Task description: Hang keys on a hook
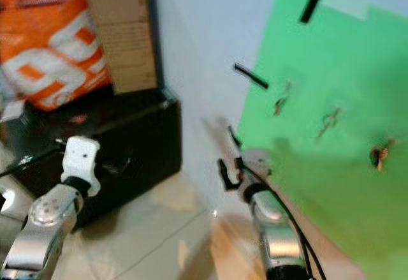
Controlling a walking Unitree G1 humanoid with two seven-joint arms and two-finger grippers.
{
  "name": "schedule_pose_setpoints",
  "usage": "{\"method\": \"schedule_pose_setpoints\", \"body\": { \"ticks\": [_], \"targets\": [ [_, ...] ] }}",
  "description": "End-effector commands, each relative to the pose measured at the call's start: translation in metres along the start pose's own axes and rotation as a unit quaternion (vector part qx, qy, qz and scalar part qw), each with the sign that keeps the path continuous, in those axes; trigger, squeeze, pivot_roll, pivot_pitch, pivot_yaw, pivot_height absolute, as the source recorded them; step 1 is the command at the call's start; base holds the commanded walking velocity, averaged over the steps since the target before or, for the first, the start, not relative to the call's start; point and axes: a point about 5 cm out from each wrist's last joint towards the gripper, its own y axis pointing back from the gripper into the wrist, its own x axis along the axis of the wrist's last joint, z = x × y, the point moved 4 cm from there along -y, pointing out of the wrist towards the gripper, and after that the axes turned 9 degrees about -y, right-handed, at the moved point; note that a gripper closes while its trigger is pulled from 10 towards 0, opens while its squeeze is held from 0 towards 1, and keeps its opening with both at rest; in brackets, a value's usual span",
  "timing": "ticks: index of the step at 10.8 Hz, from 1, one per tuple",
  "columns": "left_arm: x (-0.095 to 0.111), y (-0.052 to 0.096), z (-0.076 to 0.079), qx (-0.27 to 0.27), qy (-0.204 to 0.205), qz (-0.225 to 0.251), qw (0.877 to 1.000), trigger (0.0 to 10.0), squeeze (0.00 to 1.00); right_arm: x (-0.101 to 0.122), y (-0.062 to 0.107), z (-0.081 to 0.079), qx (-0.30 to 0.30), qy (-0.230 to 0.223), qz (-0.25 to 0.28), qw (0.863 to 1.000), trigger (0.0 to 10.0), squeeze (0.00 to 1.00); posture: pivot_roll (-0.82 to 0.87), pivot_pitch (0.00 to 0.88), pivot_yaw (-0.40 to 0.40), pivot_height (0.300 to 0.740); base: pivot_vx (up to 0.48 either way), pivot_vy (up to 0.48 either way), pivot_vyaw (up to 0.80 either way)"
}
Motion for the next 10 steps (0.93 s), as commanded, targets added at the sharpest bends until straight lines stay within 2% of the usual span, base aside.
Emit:
{"method": "schedule_pose_setpoints", "body": {
  "ticks": [1, 3, 8, 10],
  "targets": [
    [0.006, -0.002, 0.007, -0.008, 0.001, 0.011, 1.000, 10.0, 0.20, 0.001, 0.003, 0.014, -0.019, 0.003, 0.001, 1.000, 10.0, 1.00, -0.05, 0.000, -0.035, 0.740, 0.390, 0.000, 0.00],
    [0.009, -0.003, 0.006, -0.003, 0.008, 0.016, 1.000, 10.0, 0.20, 0.007, 0.000, 0.013, -0.012, 0.014, 0.007, 1.000, 10.0, 1.00, -0.06, 0.000, -0.042, 0.740, 0.390, 0.000, 0.00],
    [0.008, -0.004, 0.004, -0.004, 0.012, 0.016, 1.000, 10.0, 0.21, 0.012, -0.001, 0.010, -0.007, 0.018, 0.016, 1.000, 10.0, 1.00, -0.05, 0.000, -0.038, 0.740, 0.403, 0.000, 0.75],
    [0.008, -0.005, 0.005, -0.005, 0.013, 0.015, 1.000, 10.0, 0.21, 0.011, -0.001, 0.010, -0.008, 0.017, 0.015, 1.000, 10.0, 1.00, -0.06, 0.000, -0.037, 0.740, 0.401, 0.000, 0.00]
  ]
}}
